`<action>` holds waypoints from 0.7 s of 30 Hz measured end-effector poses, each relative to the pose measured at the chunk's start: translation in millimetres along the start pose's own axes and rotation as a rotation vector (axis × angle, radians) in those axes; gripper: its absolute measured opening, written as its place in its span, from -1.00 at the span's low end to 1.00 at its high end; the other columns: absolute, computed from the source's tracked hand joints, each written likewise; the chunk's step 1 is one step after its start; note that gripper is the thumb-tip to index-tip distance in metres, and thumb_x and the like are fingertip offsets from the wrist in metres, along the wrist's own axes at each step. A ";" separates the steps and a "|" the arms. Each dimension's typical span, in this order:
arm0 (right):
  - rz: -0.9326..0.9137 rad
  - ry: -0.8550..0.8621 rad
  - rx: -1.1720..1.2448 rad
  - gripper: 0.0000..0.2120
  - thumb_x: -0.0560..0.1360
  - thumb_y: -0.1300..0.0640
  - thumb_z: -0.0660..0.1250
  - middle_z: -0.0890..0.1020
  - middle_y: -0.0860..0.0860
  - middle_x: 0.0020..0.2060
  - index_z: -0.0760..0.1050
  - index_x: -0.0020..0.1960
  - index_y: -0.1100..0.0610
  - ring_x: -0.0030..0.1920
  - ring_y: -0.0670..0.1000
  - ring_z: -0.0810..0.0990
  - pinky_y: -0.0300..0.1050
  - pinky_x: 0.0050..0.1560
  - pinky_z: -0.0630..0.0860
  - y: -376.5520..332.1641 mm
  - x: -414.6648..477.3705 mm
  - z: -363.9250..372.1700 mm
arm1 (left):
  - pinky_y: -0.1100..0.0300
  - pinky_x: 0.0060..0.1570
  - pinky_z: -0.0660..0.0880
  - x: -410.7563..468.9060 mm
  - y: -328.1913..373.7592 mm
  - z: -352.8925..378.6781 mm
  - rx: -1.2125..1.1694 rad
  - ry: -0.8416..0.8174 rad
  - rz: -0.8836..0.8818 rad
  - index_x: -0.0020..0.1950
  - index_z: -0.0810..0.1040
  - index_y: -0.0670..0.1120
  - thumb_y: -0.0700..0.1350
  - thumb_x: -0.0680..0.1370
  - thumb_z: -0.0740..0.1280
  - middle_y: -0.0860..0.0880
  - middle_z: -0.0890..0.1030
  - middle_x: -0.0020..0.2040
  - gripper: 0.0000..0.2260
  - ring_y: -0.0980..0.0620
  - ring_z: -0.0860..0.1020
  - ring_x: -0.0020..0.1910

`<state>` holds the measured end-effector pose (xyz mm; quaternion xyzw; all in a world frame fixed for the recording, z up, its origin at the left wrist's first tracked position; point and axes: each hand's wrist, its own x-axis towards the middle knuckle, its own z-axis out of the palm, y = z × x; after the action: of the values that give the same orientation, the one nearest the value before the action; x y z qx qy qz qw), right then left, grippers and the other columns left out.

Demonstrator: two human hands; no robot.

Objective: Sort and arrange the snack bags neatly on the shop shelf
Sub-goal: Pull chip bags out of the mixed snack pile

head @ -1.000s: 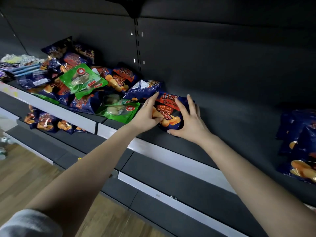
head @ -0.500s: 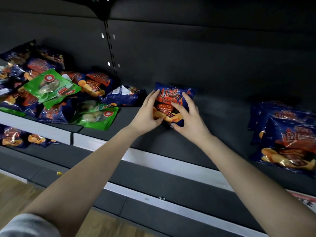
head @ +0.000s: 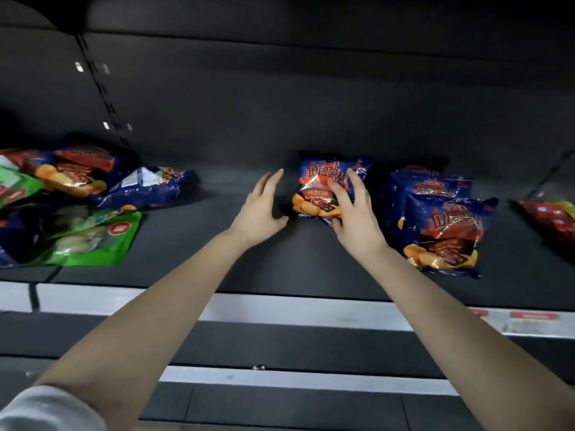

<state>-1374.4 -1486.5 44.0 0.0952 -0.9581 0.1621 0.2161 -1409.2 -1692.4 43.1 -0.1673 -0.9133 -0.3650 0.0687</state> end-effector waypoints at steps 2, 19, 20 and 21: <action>0.093 -0.018 -0.047 -0.23 0.43 0.42 0.33 -0.07 0.09 0.51 0.11 0.50 0.00 0.46 0.23 0.06 0.07 0.28 0.38 4.5 -1.0 -0.7 | -0.08 0.39 0.21 5.1 5.1 7.0 0.102 -0.023 -0.043 0.53 -0.06 0.12 -0.10 0.47 0.37 -0.01 0.00 0.55 -0.22 -0.22 0.14 0.46; 0.357 -0.012 -0.178 -0.03 0.35 0.59 0.21 -0.21 0.08 0.52 -0.10 0.53 -0.06 0.50 0.25 -0.19 0.05 0.21 0.48 21.1 8.9 10.1 | -0.13 0.45 -0.08 22.3 7.7 45.6 0.492 -0.173 -0.006 0.51 0.12 0.08 0.23 0.56 0.09 -0.08 0.09 0.54 -0.44 -0.22 0.06 0.49; 0.360 -0.013 -0.183 -0.05 0.36 0.58 0.21 -0.21 0.10 0.52 -0.11 0.54 -0.02 0.50 0.25 -0.22 0.05 0.27 0.43 22.2 9.2 11.3 | -0.13 0.45 -0.07 22.5 7.5 46.8 0.488 -0.171 -0.008 0.51 0.12 0.08 0.23 0.56 0.08 -0.08 0.09 0.54 -0.45 -0.21 0.06 0.49; 0.359 -0.013 -0.189 -0.07 0.37 0.57 0.21 -0.21 0.13 0.52 -0.11 0.54 0.03 0.49 0.24 -0.24 0.07 0.35 0.34 23.1 9.0 12.5 | -0.14 0.45 -0.07 22.6 7.2 48.0 0.485 -0.168 -0.008 0.51 0.12 0.08 0.23 0.56 0.07 -0.07 0.09 0.54 -0.45 -0.21 0.06 0.49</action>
<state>-1393.0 -1470.4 31.1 -0.0968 -0.9720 0.1067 0.1856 -1427.9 -1648.6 18.5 -0.1719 -0.9773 -0.1204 0.0294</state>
